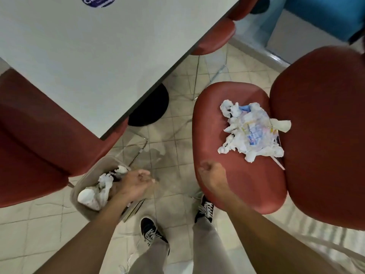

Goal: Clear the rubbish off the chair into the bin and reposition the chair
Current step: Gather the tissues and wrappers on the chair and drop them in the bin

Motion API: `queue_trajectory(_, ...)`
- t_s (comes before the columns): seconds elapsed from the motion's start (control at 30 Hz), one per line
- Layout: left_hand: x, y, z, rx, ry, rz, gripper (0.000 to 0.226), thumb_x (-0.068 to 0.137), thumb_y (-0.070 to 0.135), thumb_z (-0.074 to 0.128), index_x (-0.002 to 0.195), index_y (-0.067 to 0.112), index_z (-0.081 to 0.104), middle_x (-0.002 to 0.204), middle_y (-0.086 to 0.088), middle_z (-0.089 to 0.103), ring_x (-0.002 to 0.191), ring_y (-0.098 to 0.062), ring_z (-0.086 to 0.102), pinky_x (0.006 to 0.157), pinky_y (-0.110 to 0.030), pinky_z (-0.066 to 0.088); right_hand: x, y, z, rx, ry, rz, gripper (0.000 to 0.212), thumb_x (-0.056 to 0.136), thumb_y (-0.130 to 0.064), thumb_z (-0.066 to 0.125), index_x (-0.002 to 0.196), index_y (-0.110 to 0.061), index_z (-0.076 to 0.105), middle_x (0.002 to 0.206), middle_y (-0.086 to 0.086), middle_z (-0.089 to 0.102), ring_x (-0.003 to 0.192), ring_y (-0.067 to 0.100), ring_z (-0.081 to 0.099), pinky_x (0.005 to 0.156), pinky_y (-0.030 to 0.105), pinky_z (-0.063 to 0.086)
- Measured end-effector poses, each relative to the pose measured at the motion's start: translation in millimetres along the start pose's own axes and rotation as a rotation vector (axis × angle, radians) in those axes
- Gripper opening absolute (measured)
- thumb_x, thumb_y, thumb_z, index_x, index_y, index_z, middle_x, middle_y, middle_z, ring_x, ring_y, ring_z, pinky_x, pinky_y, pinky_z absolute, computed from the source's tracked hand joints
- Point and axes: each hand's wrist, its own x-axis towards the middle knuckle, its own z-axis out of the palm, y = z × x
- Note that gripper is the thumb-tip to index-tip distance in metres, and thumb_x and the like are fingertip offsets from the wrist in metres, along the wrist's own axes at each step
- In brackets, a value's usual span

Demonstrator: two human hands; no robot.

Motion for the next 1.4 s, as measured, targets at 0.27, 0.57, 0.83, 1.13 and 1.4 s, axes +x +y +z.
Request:
queue_trajectory(0.27, 43.9, 101.4, 108.5, 0.141, -0.088, 0.131, 0.032, 0.077, 0.021, 0.077, 0.106, 0.025, 0.064, 0.080, 0.004, 0.058, 0.076, -0.010, 0.059, 0.077, -0.029, 0.053, 55.9, 82.6, -90.4, 0.047, 0.079, 0.148, 0.033, 0.085, -0.008, 0.061, 0.117, -0.010, 0.065, 0.113, 0.004, 0.068, 0.102, 0.017, 0.062, 0.085, 0.018, 0.042)
queue_trajectory(0.57, 127.5, 181.3, 243.8, 0.392, -0.153, 0.253, 0.057, 0.074, 0.024, 0.077, 0.127, 0.027, 0.055, 0.122, -0.002, 0.058, 0.112, -0.020, 0.057, 0.098, -0.037, 0.048, 156.0, 157.2, -134.9, 0.208, 0.144, 0.319, 0.042, 0.082, -0.017, 0.065, 0.123, -0.018, 0.058, 0.084, -0.007, 0.063, 0.081, 0.013, 0.059, 0.072, 0.022, 0.040)
queue_trajectory(0.83, 173.8, 190.0, 298.1, 0.610, -0.037, 0.284, 0.080, 0.077, 0.017, 0.074, 0.143, 0.033, 0.032, 0.133, -0.005, 0.042, 0.122, -0.027, 0.048, 0.097, -0.041, 0.042, 204.1, 188.7, -124.5, 0.266, 0.163, 0.396, 0.050, 0.074, -0.034, 0.075, 0.119, -0.019, 0.057, 0.113, -0.002, 0.063, 0.100, 0.015, 0.059, 0.083, 0.026, 0.045)
queue_trajectory(1.13, 190.1, 176.2, 302.6, 0.488, 0.053, 0.318, 0.044, 0.078, -0.001, 0.063, 0.119, 0.016, 0.062, 0.094, -0.009, 0.068, 0.087, -0.028, 0.063, 0.075, -0.028, 0.045, 216.0, 198.5, -114.8, 0.232, 0.129, 0.448, 0.034, 0.079, -0.026, 0.071, 0.110, -0.018, 0.061, 0.102, 0.004, 0.068, 0.095, 0.024, 0.064, 0.084, 0.036, 0.052)
queue_trajectory(1.4, 141.3, 177.3, 279.5, 0.318, 0.080, 0.227, 0.061, 0.078, 0.005, 0.070, 0.132, 0.025, 0.050, 0.083, 0.002, 0.062, 0.077, -0.017, 0.059, 0.068, -0.021, 0.042, 171.1, 179.0, -123.6, 0.213, 0.133, 0.457, 0.030, 0.081, -0.019, 0.070, 0.106, -0.021, 0.053, 0.093, -0.006, 0.055, 0.082, 0.016, 0.053, 0.072, 0.025, 0.040)
